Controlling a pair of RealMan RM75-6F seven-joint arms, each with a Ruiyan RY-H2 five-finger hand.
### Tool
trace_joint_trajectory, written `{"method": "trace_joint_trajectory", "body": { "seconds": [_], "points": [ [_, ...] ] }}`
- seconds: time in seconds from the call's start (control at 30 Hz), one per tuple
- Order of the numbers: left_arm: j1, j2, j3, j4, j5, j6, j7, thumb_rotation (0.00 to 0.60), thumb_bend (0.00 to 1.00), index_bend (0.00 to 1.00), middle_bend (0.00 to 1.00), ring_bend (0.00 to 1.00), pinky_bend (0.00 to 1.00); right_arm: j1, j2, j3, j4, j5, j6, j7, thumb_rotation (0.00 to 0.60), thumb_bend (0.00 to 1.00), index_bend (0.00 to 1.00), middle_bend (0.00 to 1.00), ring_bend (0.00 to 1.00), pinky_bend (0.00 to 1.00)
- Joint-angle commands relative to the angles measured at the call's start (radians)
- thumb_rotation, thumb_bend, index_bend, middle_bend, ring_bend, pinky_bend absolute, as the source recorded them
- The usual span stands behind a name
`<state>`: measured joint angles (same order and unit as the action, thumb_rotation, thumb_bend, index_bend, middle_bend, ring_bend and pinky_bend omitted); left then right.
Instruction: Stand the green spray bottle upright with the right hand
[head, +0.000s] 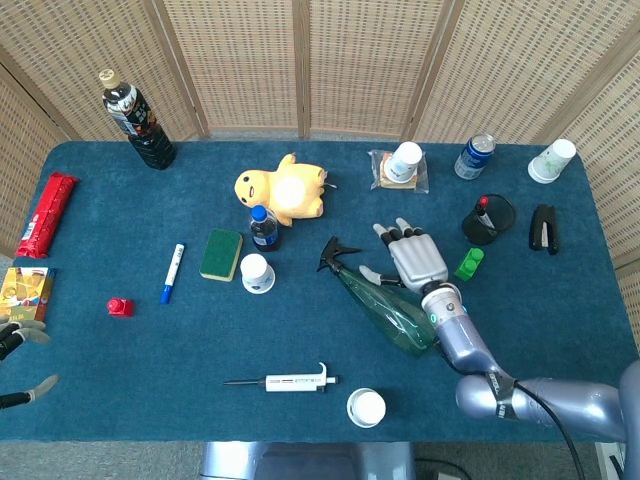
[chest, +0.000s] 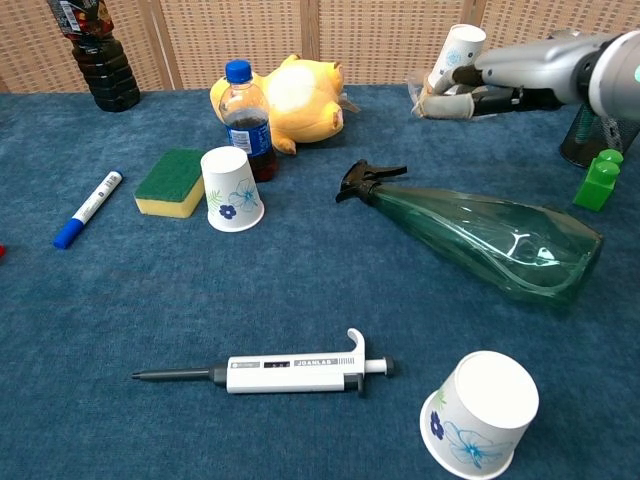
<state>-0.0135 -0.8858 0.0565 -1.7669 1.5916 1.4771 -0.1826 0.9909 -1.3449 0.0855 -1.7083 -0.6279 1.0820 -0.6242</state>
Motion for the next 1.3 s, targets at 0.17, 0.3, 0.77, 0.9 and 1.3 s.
{"method": "trace_joint_trajectory", "body": {
  "seconds": [0.17, 0.3, 0.77, 0.9, 1.3],
  "points": [
    [-0.013, -0.003, -0.003, 0.005, 0.004, -0.015, -0.003, 0.531, 0.24, 0.4, 0.32, 0.29, 0.17, -0.01, -0.032, -0.012, -0.109, 0.031, 0.161, -0.165, 0.368, 0.36, 0.12, 0.21, 0.05, 0.26],
    [-0.018, -0.006, -0.005, 0.012, 0.005, -0.018, -0.012, 0.531, 0.24, 0.4, 0.32, 0.29, 0.17, 0.0, -0.083, -0.006, -0.107, 0.061, 0.213, -0.244, 0.453, 0.36, 0.12, 0.21, 0.05, 0.26],
    [-0.027, -0.017, 0.0, 0.047, 0.015, -0.024, -0.047, 0.529, 0.24, 0.41, 0.32, 0.29, 0.16, 0.071, -0.238, 0.092, -0.023, 0.266, 0.23, -0.412, 0.445, 0.31, 0.09, 0.19, 0.04, 0.26],
    [-0.027, -0.018, 0.001, 0.056, 0.015, -0.021, -0.056, 0.528, 0.24, 0.43, 0.32, 0.28, 0.16, 0.088, -0.277, 0.117, 0.023, 0.322, 0.23, -0.444, 0.431, 0.29, 0.2, 0.19, 0.04, 0.24],
    [-0.029, -0.032, 0.003, 0.094, 0.01, -0.026, -0.089, 0.529, 0.24, 0.43, 0.32, 0.28, 0.16, 0.108, -0.351, 0.15, 0.077, 0.372, 0.248, -0.497, 0.424, 0.28, 0.24, 0.2, 0.04, 0.22]
  ]
}}
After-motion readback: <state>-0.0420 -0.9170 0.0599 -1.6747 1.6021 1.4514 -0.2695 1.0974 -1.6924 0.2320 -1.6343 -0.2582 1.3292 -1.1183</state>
